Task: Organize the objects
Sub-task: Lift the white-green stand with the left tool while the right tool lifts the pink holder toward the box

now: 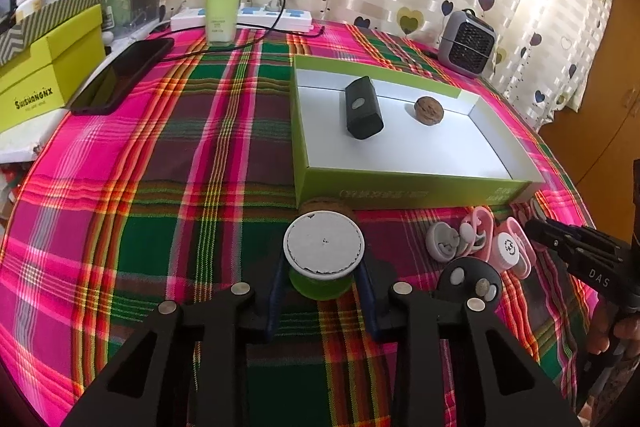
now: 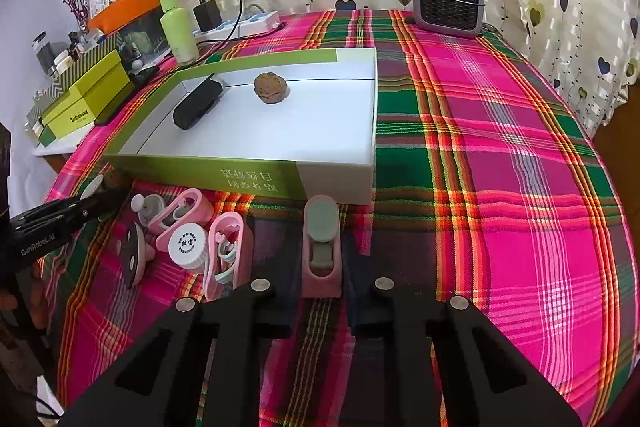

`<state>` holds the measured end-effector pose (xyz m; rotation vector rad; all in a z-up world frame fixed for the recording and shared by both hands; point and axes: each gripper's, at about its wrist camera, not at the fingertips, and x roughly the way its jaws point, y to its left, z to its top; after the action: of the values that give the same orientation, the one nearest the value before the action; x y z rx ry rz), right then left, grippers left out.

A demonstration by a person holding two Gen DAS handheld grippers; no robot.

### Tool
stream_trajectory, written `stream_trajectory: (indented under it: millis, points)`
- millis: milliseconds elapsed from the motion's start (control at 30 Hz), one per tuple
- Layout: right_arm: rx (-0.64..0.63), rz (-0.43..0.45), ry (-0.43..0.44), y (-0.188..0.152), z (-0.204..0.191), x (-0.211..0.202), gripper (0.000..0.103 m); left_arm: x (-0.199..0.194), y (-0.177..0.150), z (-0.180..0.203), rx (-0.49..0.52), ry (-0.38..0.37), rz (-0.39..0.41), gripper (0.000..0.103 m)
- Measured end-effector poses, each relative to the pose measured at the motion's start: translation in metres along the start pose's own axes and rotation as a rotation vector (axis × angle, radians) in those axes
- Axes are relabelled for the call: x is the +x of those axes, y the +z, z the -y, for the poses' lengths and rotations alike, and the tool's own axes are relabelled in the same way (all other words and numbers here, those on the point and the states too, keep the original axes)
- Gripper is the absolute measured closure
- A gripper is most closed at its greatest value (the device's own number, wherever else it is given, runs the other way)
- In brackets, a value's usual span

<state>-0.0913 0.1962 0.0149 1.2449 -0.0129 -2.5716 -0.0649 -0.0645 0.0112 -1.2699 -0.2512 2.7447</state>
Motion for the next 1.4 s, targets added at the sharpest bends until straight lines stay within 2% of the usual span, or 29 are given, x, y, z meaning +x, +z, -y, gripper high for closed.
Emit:
stream_trajectory:
  millis: [233, 400, 533, 1400]
  points:
    - [0.003, 0.002, 0.006, -0.002, -0.001, -0.002, 0.085, -0.003, -0.001, 0.002, 0.001, 0.008, 0.010, 0.077]
    - [0.003, 0.005, 0.015, -0.003, -0.003, -0.004, 0.085, -0.006, -0.002, 0.002, 0.001, 0.009, 0.016, 0.085]
    - [0.000, 0.004, 0.021, -0.004, -0.005, -0.004, 0.085, -0.008, -0.003, 0.001, -0.004, 0.008, 0.020, 0.088]
    - [-0.019, 0.035, 0.075, -0.005, -0.018, -0.021, 0.085, -0.030, -0.008, 0.018, 0.026, -0.019, 0.054, 0.088]
